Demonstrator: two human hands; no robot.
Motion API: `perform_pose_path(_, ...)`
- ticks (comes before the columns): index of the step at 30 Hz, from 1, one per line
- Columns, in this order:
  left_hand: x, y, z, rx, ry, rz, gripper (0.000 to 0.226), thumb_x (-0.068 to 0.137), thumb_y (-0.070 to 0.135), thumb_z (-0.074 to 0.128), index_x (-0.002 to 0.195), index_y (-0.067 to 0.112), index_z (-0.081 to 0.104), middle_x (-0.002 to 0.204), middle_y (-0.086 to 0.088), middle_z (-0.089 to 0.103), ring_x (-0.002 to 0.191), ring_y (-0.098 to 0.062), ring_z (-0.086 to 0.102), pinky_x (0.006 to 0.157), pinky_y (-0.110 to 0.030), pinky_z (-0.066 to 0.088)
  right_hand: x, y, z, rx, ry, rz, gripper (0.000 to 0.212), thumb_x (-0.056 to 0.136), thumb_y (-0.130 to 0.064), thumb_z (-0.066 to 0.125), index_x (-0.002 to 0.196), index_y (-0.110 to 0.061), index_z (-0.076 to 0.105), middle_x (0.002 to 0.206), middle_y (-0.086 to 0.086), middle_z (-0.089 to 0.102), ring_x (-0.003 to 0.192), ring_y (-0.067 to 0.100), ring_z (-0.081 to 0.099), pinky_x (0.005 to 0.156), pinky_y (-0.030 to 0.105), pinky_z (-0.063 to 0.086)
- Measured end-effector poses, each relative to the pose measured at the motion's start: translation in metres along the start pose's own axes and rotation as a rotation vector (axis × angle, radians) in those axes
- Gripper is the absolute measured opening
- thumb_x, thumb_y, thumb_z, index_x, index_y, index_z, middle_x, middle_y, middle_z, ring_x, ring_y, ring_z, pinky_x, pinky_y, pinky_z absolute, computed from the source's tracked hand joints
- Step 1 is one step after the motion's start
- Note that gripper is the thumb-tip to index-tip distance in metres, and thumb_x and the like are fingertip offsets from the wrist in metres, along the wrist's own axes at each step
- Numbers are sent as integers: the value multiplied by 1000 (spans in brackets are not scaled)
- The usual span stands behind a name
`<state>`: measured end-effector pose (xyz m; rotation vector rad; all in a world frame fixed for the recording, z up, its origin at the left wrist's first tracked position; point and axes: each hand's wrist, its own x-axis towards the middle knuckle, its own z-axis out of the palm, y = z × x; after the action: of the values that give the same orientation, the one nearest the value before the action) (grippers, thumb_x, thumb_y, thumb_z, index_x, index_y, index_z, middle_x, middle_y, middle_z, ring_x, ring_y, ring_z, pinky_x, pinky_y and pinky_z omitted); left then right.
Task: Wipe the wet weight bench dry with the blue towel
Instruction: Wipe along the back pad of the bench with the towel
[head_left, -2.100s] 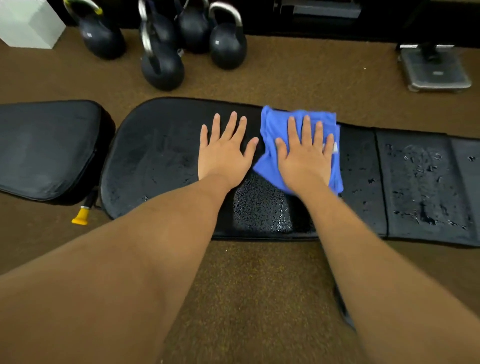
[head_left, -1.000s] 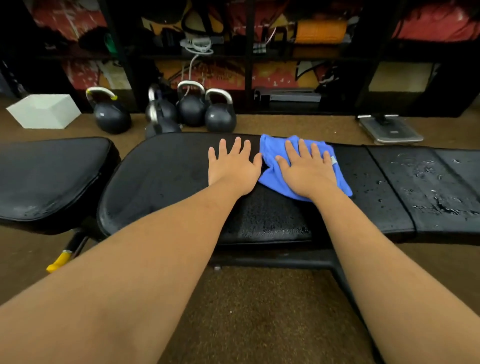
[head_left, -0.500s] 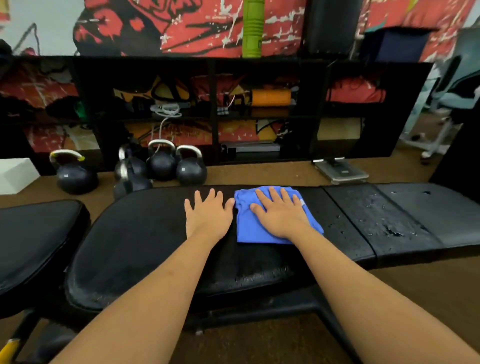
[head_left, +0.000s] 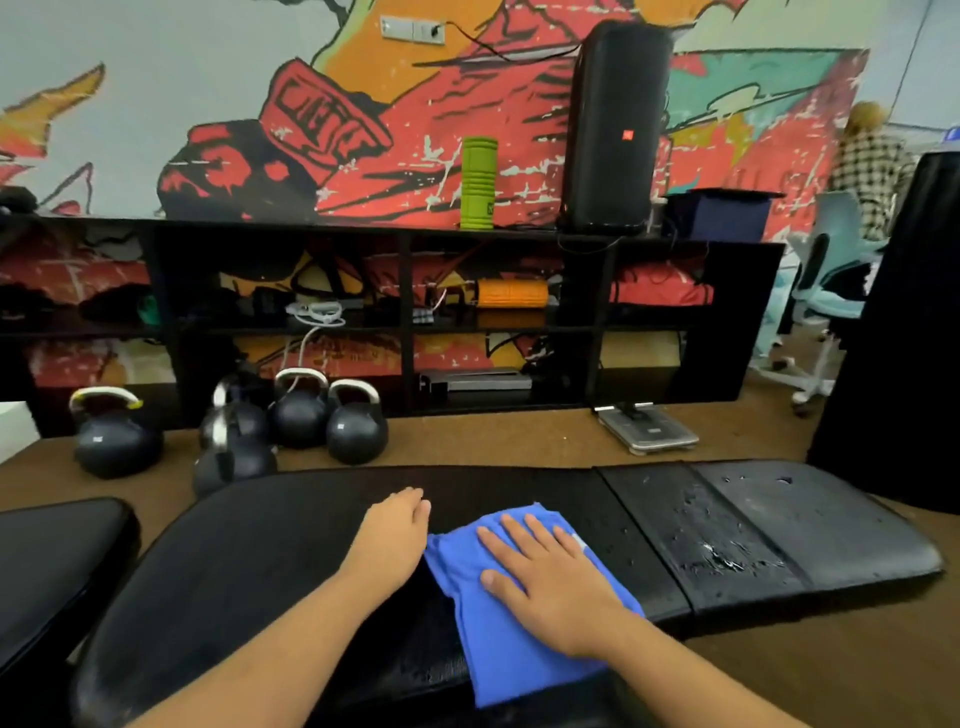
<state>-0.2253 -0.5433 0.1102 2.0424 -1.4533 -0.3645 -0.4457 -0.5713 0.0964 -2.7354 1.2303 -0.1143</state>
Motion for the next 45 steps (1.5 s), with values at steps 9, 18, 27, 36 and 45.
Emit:
perform_pose_path(9, -4, 27, 51, -65, 129, 79, 51, 102, -1, 31, 152, 9, 36, 161, -7, 27, 149, -20, 24, 121, -26, 16, 92, 24, -4, 7, -13, 158, 65, 96, -66, 12, 155, -40, 1, 165, -2, -5, 151, 25, -9, 121, 49, -7)
perform_pose_path(18, -13, 36, 48, 83, 69, 79, 54, 103, -1, 24, 156, 10, 23, 164, -10, 19, 153, -21, 9, 119, -26, 2, 15, 33, -3, 186, -62, 140, 82, 83, -74, -7, 155, -35, -9, 165, -5, -8, 150, 23, -14, 119, 42, -11)
perform_pose_path(27, -6, 31, 52, 182, 60, 117, 44, 99, 7, 40, 142, 12, 45, 146, -7, 49, 141, -21, 37, 120, -28, 18, 93, 43, -6, -1, -20, 184, 71, 87, -77, 4, 152, -49, -2, 164, 6, -11, 150, 30, -15, 119, 51, -11)
perform_pose_path(36, -14, 40, 45, 175, 76, 106, 49, 102, 4, 31, 151, 11, 33, 157, -5, 35, 149, -18, 22, 122, -27, 8, 0, 19, 7, -35, 72, 55, 92, 75, -73, -21, 155, -29, -12, 165, 2, -5, 151, 19, -10, 121, 35, -9)
perform_pose_path(45, -12, 37, 51, 304, 30, 132, 56, 101, 4, 36, 155, 6, 20, 163, -9, 22, 152, -22, 13, 123, -33, 5, 39, 40, -6, -14, 4, 48, 81, 75, -79, -5, 151, -51, 1, 165, 3, -3, 151, 19, -7, 121, 36, -8)
